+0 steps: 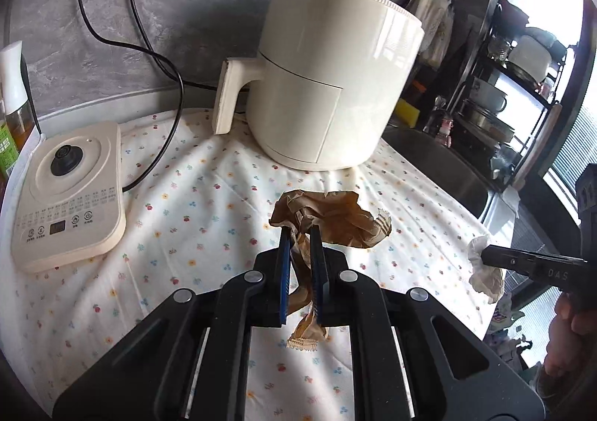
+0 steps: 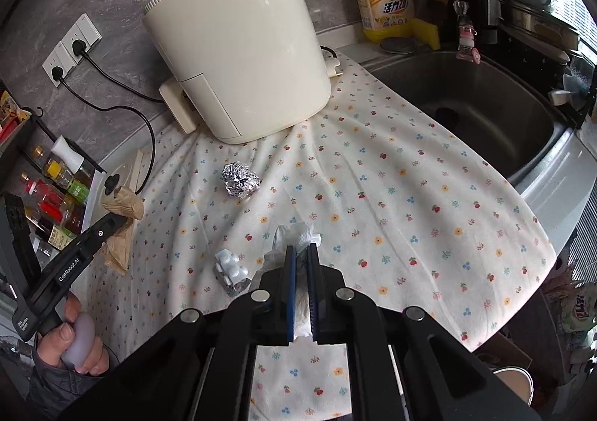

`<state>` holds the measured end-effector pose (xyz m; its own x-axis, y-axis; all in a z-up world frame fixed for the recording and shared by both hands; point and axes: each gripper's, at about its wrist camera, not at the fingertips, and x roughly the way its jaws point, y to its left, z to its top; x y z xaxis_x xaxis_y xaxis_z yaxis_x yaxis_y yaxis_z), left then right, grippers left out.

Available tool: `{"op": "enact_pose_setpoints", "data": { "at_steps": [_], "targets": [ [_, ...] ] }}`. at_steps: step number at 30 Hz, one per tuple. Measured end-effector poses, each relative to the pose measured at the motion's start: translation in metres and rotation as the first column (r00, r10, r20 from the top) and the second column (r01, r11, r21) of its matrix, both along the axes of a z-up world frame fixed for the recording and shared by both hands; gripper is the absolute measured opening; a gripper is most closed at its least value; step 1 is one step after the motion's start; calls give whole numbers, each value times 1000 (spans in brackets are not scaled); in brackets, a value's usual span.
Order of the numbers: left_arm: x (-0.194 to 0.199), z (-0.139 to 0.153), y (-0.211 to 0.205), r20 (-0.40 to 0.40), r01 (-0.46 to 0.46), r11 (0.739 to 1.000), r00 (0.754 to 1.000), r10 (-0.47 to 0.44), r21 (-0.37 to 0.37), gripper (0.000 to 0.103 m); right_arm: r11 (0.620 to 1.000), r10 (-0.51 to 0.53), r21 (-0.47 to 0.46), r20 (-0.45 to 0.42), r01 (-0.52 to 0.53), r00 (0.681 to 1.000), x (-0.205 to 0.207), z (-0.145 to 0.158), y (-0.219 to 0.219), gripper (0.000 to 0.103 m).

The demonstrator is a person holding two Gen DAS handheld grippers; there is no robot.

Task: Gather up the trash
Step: 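Carry both items to the white bin and open both tools over it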

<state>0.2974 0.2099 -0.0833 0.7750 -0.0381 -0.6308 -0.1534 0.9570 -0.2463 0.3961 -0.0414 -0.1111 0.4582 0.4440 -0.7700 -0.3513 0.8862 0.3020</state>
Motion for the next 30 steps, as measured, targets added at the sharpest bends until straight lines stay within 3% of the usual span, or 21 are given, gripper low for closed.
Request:
{"op": "enact_pose_setpoints", "data": {
  "at_steps": [7,13,16,22,30],
  "targets": [
    [-25,10,-57,-3,28,999,1000,-28,-15,10,999,-37,25,-3,37,999,-32,5,-61,7],
    [-39,9,-123,-27,108,994,994,-108,-20,10,995,-94,24,-20,95,995,-57,0,-119,7],
    [-45,5,-163,-41,163,986,986,-164,-26,10,988,-156,14,-42,157,987,-78,-9,-174,7],
    [-52,-7,-248,-63,277,959,958,-280,-54,10,970,-242,-12,-97,242,965,-106,-28,-250,7],
    [-61,-43,-353,-130,404,908,900,-417,-113,10,949,-315,-32,-147,313,938,-137,-54,-339,11]
  ]
}}
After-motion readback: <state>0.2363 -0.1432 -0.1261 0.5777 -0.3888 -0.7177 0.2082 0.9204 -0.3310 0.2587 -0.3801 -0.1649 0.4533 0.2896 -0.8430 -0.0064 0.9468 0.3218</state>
